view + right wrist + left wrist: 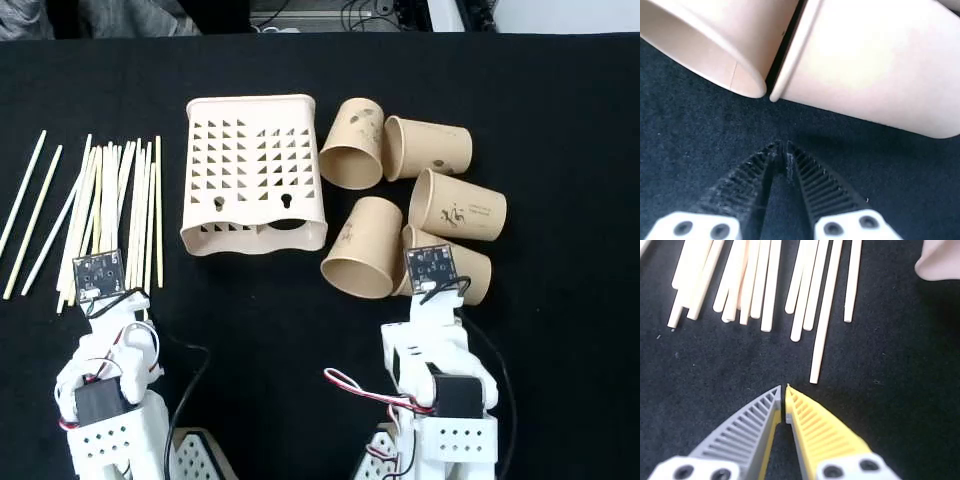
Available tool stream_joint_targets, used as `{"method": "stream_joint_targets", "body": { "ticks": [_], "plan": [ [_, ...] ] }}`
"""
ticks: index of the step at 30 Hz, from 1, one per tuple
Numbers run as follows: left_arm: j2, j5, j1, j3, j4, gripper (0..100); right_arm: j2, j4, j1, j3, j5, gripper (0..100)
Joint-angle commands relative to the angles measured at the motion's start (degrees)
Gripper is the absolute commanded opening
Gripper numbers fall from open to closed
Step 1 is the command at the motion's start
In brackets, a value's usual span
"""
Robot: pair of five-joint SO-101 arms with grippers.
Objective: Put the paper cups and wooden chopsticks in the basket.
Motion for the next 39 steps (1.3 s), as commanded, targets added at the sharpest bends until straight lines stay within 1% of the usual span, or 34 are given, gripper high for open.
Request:
{"method": "stream_joint_targets", "body": {
  "ticks": [1, 39],
  "plan": [
    [-0.35, 0.00, 0.31, 1.01, 0.09, 3, -4.26, 0.26, -0.62, -0.48, -0.53, 1.1],
    [-0.35, 0.00, 0.31, 1.01, 0.09, 3, -4.26, 0.26, -0.62, -0.48, -0.53, 1.1]
  ]
}}
